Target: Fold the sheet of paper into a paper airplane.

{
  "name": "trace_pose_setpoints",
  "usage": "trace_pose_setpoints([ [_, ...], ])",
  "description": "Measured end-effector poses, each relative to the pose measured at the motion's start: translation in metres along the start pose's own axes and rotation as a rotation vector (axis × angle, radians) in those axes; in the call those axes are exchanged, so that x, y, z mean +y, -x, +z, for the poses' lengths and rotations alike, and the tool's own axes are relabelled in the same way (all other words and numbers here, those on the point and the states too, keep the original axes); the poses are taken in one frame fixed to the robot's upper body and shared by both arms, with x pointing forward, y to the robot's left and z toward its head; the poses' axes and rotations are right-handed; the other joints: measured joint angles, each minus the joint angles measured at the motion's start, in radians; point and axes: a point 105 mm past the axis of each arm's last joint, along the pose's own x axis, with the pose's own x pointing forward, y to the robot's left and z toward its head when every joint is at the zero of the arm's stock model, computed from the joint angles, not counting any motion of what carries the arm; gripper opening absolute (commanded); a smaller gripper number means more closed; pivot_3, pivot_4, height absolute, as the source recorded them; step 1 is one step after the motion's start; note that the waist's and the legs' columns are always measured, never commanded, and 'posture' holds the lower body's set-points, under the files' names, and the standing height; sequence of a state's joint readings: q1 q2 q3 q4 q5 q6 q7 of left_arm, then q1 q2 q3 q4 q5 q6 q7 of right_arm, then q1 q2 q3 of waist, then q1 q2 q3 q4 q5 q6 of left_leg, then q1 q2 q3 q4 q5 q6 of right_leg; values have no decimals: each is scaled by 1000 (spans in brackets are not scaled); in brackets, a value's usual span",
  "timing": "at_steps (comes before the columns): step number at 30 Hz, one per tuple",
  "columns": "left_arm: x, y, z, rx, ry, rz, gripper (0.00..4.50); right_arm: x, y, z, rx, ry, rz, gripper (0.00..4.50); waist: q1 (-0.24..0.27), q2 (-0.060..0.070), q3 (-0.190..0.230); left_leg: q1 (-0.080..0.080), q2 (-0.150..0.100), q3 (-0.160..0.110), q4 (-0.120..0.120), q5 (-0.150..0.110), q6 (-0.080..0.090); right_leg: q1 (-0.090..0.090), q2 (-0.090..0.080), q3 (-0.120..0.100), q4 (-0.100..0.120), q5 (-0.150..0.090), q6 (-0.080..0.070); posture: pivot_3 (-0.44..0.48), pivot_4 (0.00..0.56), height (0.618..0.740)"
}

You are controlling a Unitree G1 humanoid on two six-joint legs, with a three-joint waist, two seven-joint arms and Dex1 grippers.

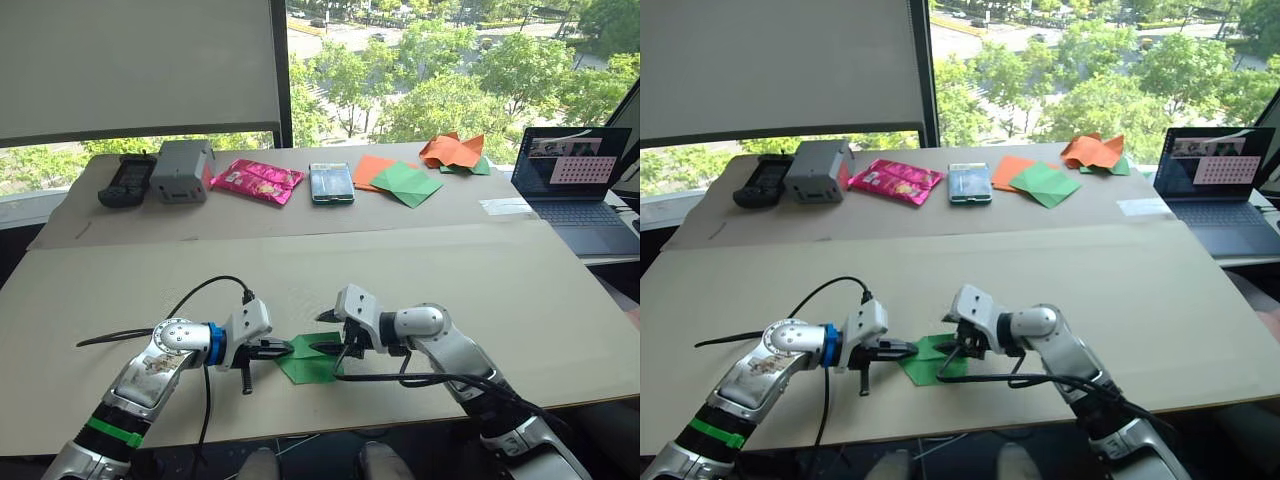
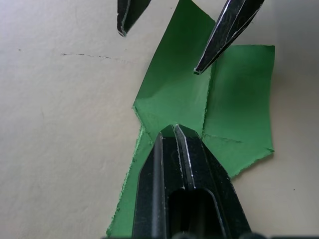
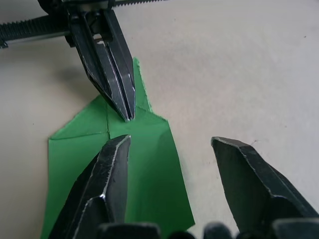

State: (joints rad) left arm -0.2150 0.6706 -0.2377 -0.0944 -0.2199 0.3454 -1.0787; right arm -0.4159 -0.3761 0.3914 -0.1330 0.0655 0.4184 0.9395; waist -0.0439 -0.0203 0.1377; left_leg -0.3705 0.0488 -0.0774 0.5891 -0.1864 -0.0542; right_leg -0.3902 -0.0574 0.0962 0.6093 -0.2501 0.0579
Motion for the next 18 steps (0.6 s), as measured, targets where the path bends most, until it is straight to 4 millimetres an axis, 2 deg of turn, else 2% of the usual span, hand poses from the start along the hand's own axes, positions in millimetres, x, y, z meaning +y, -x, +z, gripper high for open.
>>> trace_pose_setpoints([
  [3,-2,0,-1,0,0,0,0,3,-3,18,-51,45,-1,3320,0,0,0,0,0,0,0,-2,-3,0,0,0,0,0,0,0,150,721],
  [4,-2,0,-1,0,1,0,0,4,-5,20,-56,55,3,2692,-1,0,0,1,0,0,0,-3,-4,0,0,0,0,0,0,0,150,721],
  [8,-3,0,-2,-2,-5,1,0,13,-11,14,-20,67,33,1331,0,0,0,0,0,0,0,-3,-4,0,0,0,-1,0,0,0,150,721],
  [12,-3,0,-2,-1,-7,1,0,19,-11,-8,64,58,64,19,0,0,0,0,0,0,0,-3,-5,0,-1,0,-1,0,0,0,150,721],
  [18,-3,0,-2,0,-11,1,0,23,-14,-21,106,40,86,19,0,0,0,1,0,0,0,-3,-5,0,0,0,-1,0,0,0,150,721],
])
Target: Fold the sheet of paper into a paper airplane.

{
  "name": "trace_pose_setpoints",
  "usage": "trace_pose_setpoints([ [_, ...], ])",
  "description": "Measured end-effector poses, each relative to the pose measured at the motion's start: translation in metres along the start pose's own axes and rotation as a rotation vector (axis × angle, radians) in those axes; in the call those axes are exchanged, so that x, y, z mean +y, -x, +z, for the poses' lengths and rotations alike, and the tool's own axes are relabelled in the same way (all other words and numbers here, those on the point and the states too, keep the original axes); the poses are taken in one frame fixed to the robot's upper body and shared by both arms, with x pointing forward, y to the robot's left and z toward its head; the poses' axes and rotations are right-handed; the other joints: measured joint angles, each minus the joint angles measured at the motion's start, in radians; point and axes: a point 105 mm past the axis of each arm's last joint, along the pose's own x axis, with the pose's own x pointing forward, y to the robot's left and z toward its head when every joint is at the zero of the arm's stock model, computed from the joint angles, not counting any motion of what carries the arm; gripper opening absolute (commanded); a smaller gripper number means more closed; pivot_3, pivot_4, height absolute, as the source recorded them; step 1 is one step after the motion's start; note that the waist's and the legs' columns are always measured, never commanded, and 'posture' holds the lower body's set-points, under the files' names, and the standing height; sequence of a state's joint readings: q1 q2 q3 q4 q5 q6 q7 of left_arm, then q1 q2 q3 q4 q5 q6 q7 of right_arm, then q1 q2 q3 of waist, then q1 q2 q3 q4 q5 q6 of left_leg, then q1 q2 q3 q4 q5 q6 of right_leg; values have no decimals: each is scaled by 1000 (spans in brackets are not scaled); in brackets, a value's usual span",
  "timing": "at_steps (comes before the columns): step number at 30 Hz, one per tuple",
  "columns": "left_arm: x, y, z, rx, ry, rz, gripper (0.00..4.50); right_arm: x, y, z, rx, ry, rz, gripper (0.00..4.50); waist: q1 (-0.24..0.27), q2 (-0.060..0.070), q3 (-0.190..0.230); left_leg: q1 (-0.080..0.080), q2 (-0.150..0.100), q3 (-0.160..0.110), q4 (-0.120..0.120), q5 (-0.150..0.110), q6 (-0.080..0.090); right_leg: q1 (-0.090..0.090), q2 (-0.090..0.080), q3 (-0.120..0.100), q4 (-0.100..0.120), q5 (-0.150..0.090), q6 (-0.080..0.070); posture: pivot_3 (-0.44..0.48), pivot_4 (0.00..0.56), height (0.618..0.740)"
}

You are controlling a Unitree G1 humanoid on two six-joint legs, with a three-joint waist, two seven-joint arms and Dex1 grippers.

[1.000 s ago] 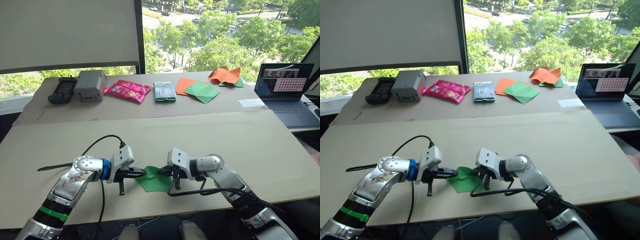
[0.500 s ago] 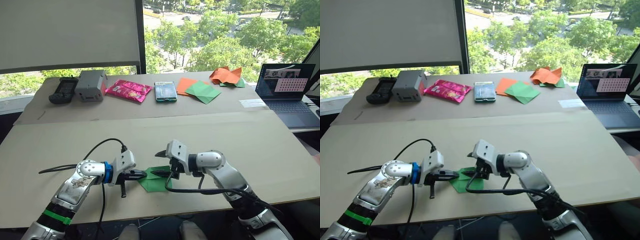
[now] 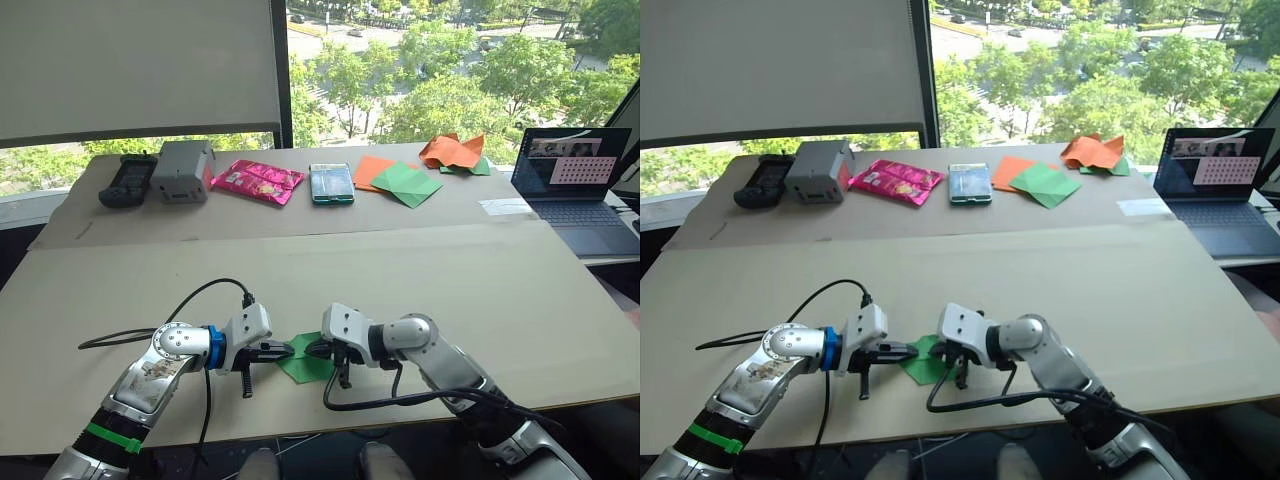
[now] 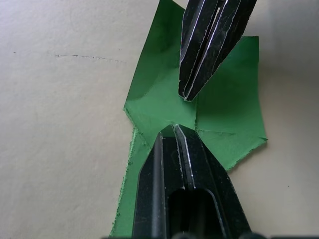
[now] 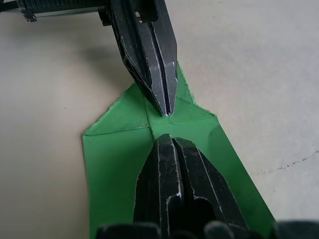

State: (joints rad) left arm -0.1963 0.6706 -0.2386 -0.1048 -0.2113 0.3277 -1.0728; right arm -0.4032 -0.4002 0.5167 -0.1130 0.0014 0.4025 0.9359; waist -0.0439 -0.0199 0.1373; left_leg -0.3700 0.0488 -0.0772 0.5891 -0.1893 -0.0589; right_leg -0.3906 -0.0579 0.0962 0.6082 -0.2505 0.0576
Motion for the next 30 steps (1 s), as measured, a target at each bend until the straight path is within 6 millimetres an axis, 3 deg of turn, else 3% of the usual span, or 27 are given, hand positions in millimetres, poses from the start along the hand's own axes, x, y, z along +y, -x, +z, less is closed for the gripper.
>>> trace_pose_setpoints([
  [14,0,-1,-1,12,-18,2,0,-2,4,-12,24,-48,-37,19,5,1,-3,1,0,0,0,0,-1,1,-1,0,-1,0,0,0,150,721],
  [22,-1,0,-2,13,-23,2,0,-13,42,-34,106,-87,-140,19,18,2,-5,0,-1,0,0,-1,-2,2,-2,0,-9,-1,0,0,150,721],
  [30,-2,-1,-2,11,-26,3,0,-8,61,-44,152,-115,-196,19,29,1,-5,-2,-1,1,1,-2,-3,2,-3,0,-14,-1,0,0,150,721],
])
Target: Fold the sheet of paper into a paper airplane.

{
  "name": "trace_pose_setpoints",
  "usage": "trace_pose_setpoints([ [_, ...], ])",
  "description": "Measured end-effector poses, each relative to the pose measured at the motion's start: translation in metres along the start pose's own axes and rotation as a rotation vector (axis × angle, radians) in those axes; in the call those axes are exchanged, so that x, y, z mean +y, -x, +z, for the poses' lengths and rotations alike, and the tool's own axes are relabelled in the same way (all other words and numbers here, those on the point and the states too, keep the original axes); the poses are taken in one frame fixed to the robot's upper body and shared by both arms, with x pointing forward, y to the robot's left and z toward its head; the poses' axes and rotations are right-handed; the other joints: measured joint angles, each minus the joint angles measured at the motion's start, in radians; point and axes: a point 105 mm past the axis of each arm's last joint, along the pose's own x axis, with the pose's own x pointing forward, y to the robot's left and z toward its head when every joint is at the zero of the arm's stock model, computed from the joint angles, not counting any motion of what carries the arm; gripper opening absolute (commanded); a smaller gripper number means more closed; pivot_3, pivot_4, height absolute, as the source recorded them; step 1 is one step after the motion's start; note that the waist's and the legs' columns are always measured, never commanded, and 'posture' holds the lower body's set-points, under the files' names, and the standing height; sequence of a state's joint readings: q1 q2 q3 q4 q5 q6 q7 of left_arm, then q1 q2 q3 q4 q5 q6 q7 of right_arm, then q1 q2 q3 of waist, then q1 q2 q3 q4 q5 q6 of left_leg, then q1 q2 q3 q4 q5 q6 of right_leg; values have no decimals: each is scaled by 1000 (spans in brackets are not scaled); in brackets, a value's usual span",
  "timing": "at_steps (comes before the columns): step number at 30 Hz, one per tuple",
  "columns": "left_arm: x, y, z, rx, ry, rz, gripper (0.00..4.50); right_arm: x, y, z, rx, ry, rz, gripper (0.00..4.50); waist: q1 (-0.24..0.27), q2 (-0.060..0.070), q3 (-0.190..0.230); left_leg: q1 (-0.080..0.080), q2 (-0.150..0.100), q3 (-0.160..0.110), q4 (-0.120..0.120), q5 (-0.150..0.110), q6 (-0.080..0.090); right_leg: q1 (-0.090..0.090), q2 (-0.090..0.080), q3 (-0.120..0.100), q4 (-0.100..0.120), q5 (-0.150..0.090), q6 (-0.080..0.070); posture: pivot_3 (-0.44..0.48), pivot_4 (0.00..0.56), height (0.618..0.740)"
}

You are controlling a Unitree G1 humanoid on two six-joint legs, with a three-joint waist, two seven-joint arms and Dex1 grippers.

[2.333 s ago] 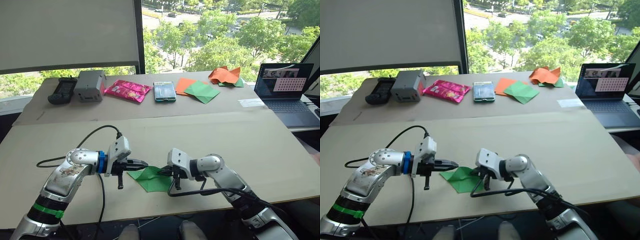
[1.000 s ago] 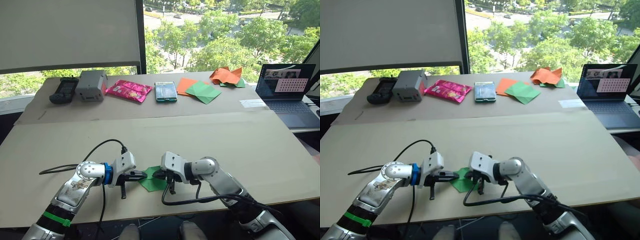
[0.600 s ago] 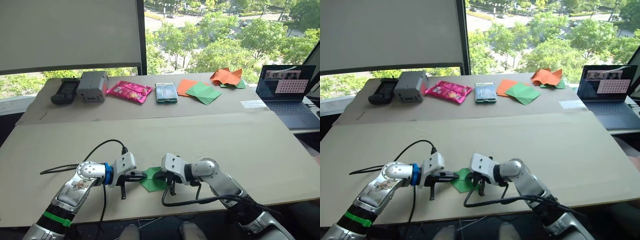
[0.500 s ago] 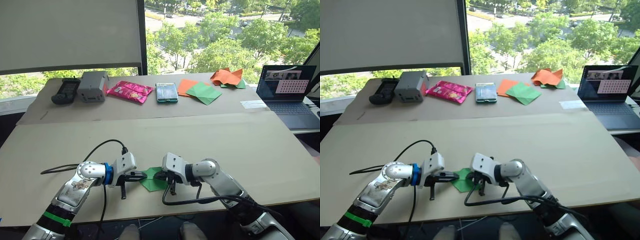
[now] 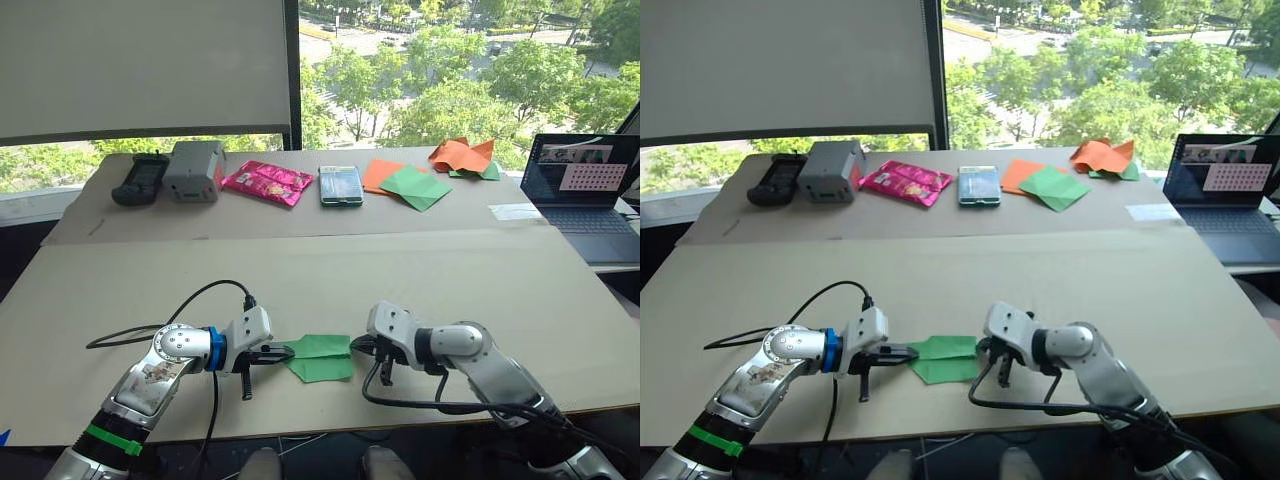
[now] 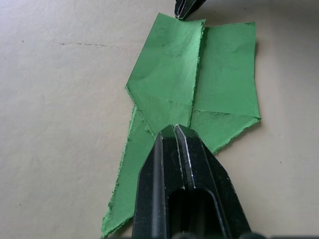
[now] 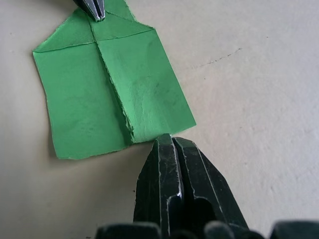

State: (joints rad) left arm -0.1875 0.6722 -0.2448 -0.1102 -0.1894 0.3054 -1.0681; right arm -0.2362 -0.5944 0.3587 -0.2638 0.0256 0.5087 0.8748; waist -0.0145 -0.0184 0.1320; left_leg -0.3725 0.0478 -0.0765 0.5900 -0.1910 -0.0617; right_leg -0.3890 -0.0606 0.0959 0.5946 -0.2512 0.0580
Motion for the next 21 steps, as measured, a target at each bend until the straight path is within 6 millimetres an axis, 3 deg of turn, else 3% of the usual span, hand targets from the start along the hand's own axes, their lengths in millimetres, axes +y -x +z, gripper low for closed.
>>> trace_pose_setpoints([
  [5,0,1,1,-1,-3,3,0,-2,3,7,-74,-75,-40,19,-2,0,1,-2,0,0,0,0,0,-2,0,0,0,0,0,0,150,721],
  [10,0,1,1,-2,-7,3,0,4,12,51,-287,-81,-16,19,-5,3,2,-7,0,0,0,0,0,-6,1,0,1,0,0,0,150,721],
  [12,0,1,1,-2,-7,3,0,12,11,59,-316,-63,19,19,-5,2,2,-7,0,0,0,0,0,-6,1,0,1,0,0,0,150,721],
  [17,0,1,2,1,-12,5,0,34,-23,57,-268,-76,105,19,-8,2,2,-7,0,0,0,0,0,-6,1,0,0,0,0,0,150,721],
  [21,0,1,2,0,-14,7,0,39,-42,48,-222,-108,117,19,-8,2,2,-8,0,0,0,0,1,-7,1,0,1,0,0,0,150,721],
])
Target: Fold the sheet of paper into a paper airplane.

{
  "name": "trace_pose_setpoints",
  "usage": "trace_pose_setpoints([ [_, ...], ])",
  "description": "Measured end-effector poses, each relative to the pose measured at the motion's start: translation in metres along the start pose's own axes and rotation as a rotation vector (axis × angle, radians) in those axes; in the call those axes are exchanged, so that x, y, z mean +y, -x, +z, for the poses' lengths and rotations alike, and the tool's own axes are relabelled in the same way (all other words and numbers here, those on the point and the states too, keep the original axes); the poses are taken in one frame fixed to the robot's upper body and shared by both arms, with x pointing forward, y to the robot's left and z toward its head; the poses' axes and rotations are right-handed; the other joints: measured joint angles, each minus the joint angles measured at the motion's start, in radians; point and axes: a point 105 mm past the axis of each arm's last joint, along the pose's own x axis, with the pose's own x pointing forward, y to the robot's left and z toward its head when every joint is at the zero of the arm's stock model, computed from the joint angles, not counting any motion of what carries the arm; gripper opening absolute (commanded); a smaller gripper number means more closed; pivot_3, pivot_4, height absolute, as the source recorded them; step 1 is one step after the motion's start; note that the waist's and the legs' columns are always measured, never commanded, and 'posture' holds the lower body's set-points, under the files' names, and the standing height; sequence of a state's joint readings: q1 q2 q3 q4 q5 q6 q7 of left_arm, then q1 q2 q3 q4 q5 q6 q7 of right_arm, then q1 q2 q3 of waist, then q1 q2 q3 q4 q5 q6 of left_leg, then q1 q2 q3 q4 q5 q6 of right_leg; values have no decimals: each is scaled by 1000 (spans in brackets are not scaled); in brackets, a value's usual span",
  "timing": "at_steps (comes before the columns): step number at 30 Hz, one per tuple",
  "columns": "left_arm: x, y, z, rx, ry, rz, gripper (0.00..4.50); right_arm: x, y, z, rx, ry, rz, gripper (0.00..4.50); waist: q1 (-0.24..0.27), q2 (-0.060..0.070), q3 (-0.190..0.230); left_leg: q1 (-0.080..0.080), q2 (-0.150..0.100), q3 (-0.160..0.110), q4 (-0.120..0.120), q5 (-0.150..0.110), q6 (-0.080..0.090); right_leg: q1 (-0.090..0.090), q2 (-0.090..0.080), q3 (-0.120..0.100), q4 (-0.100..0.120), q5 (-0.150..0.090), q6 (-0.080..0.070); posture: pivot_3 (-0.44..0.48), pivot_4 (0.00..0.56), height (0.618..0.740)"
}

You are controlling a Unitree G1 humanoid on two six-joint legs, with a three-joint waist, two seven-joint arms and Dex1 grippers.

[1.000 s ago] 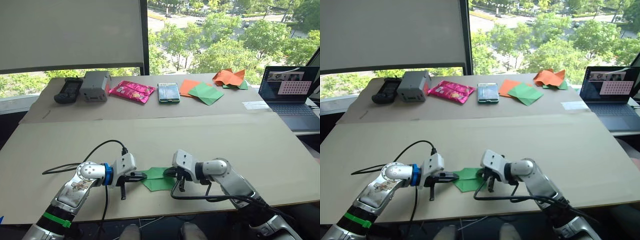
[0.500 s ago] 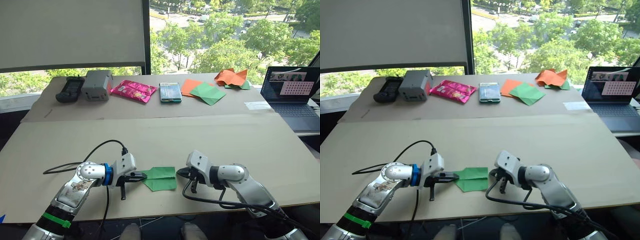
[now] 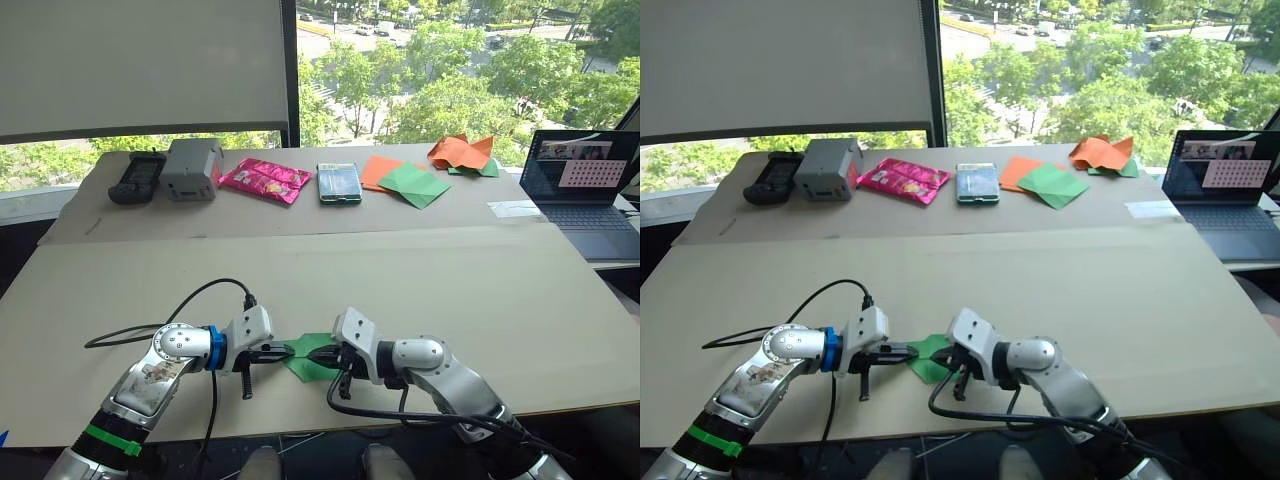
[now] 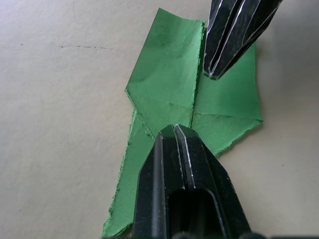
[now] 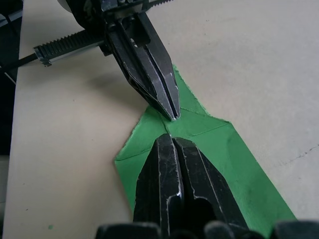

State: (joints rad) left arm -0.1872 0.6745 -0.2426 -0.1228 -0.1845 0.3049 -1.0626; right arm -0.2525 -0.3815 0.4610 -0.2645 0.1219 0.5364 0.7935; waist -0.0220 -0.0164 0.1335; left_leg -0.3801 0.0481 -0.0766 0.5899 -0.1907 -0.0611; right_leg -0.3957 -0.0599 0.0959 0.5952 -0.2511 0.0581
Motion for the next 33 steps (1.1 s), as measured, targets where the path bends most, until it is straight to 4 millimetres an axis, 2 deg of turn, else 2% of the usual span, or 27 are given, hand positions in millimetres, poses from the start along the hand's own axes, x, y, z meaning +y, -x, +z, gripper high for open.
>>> trace_pose_setpoints([
  [3,0,0,0,0,0,0,0,-4,-1,1,4,7,-14,19,1,0,0,0,0,0,0,0,0,0,0,0,0,0,0,0,150,721],
  [6,-1,0,0,0,0,0,0,-8,1,-6,39,9,-27,19,1,0,0,0,0,0,0,0,0,0,0,0,1,0,0,0,150,721],
  [20,-3,-1,-2,7,2,3,0,-10,2,-14,115,12,-20,19,2,4,-7,3,0,0,0,0,0,2,0,0,1,0,0,0,150,721],
  [33,-3,-2,-3,3,-5,-3,0,-13,31,-26,164,-3,-102,19,10,3,-8,2,0,0,1,0,0,2,-1,0,0,0,0,0,150,721],
])
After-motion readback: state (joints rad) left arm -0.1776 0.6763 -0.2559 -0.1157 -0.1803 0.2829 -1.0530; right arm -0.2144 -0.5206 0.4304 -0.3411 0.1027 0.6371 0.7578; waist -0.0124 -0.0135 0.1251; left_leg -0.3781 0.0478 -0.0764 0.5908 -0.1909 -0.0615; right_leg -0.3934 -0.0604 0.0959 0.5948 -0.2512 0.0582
